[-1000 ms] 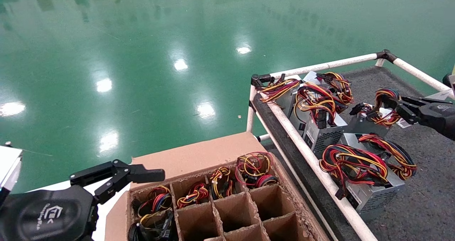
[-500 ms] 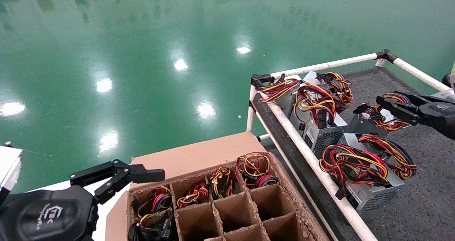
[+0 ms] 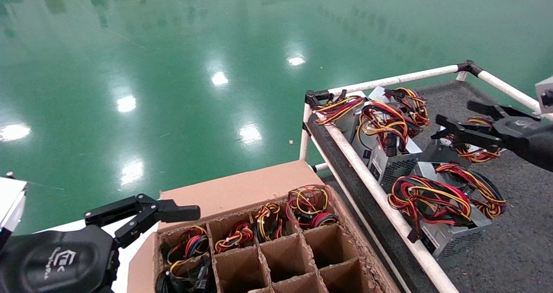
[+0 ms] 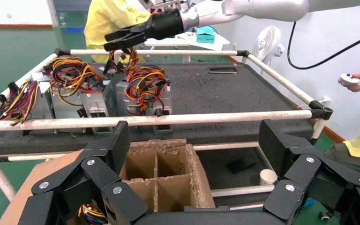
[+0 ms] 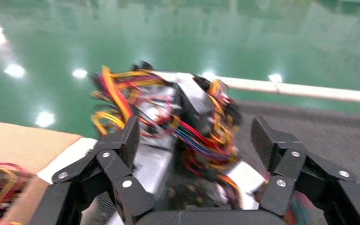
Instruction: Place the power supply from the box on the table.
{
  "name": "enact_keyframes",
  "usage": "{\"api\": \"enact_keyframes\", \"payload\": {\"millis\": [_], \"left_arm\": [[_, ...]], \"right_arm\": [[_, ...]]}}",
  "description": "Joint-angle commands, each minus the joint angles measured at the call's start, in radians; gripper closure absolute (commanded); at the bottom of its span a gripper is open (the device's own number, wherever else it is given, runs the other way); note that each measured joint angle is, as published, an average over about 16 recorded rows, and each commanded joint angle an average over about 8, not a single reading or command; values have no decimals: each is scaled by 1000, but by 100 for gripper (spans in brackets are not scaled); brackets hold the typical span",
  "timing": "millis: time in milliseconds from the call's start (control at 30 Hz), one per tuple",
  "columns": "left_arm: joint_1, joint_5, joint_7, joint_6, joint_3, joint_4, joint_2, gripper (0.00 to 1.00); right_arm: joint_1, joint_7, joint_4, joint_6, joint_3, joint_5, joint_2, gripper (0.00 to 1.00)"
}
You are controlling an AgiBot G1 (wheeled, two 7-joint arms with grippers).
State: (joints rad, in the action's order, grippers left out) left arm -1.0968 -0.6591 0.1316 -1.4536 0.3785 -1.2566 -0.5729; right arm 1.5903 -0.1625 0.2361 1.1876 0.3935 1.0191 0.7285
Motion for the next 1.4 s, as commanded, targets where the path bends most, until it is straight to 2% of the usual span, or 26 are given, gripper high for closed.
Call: {"api": "enact_keyframes", "payload": {"millis": [33,1400], "left_arm": [[0,0,0,0,0,0,0,0],[0,0,0,0,0,0,0,0]], "right_arm": [[-21,14,42,12,-5,-12,-5,0],[-457,310,928,273,-101,-255,-104,0]]}}
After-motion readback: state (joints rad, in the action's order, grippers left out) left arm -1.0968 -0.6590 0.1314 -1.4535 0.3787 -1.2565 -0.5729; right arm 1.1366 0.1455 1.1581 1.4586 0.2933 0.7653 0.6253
